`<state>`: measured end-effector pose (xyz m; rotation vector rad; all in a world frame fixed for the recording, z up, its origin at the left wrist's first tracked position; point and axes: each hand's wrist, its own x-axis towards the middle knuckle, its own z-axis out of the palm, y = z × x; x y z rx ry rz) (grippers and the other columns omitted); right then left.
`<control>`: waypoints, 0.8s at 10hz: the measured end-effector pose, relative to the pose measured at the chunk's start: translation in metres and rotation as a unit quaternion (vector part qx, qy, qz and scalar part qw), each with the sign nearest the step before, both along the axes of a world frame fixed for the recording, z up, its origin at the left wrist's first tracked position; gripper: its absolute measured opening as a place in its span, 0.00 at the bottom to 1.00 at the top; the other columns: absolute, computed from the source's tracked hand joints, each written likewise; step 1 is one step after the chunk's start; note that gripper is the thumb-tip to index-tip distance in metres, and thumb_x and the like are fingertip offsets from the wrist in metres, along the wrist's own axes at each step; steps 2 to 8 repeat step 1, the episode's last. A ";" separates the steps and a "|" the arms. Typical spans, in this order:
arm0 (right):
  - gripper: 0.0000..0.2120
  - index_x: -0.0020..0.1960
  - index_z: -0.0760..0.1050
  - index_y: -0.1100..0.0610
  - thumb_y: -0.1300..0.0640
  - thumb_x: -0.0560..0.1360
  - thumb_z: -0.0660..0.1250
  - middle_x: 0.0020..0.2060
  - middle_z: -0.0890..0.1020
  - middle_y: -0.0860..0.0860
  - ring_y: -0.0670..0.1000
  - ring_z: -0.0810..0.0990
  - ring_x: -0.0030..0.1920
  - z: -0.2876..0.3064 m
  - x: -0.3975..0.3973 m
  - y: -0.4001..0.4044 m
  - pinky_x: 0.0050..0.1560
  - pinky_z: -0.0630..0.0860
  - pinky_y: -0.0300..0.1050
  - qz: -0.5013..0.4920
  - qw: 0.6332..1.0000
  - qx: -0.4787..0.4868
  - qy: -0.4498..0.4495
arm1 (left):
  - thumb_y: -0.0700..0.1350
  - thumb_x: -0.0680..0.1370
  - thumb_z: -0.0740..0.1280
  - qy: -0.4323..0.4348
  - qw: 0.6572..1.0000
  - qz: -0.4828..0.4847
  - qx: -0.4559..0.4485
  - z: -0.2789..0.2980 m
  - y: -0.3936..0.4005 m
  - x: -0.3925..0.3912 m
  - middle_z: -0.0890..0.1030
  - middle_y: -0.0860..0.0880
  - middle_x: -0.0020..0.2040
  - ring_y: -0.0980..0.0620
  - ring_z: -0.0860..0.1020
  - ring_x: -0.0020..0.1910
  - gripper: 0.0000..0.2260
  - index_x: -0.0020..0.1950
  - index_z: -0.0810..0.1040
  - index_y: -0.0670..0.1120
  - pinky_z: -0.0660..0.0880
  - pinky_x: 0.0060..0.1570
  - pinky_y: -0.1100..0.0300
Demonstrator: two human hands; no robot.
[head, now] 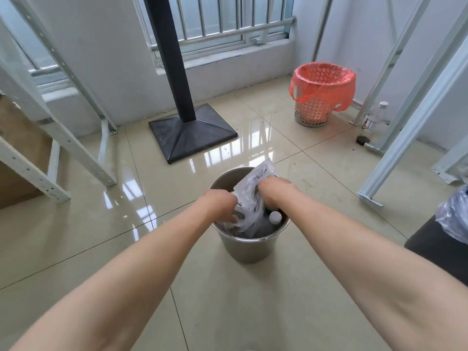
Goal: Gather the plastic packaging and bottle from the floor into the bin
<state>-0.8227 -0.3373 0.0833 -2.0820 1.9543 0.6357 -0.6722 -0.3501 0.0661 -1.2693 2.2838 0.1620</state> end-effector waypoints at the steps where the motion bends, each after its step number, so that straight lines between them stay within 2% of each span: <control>1: 0.17 0.65 0.72 0.62 0.67 0.76 0.61 0.63 0.75 0.58 0.59 0.76 0.62 0.037 0.018 0.021 0.57 0.76 0.51 -0.015 0.997 -0.059 -0.037 | 0.58 0.77 0.64 0.121 0.991 0.059 -0.009 0.024 0.017 0.014 0.80 0.48 0.61 0.45 0.78 0.60 0.22 0.64 0.77 0.46 0.77 0.54 0.51; 8: 0.17 0.65 0.72 0.62 0.67 0.76 0.61 0.63 0.75 0.58 0.59 0.76 0.62 0.037 0.018 0.021 0.57 0.76 0.51 -0.015 0.997 -0.059 -0.037 | 0.58 0.77 0.64 0.121 0.991 0.059 -0.009 0.024 0.017 0.014 0.80 0.48 0.61 0.45 0.78 0.60 0.22 0.64 0.77 0.46 0.77 0.54 0.51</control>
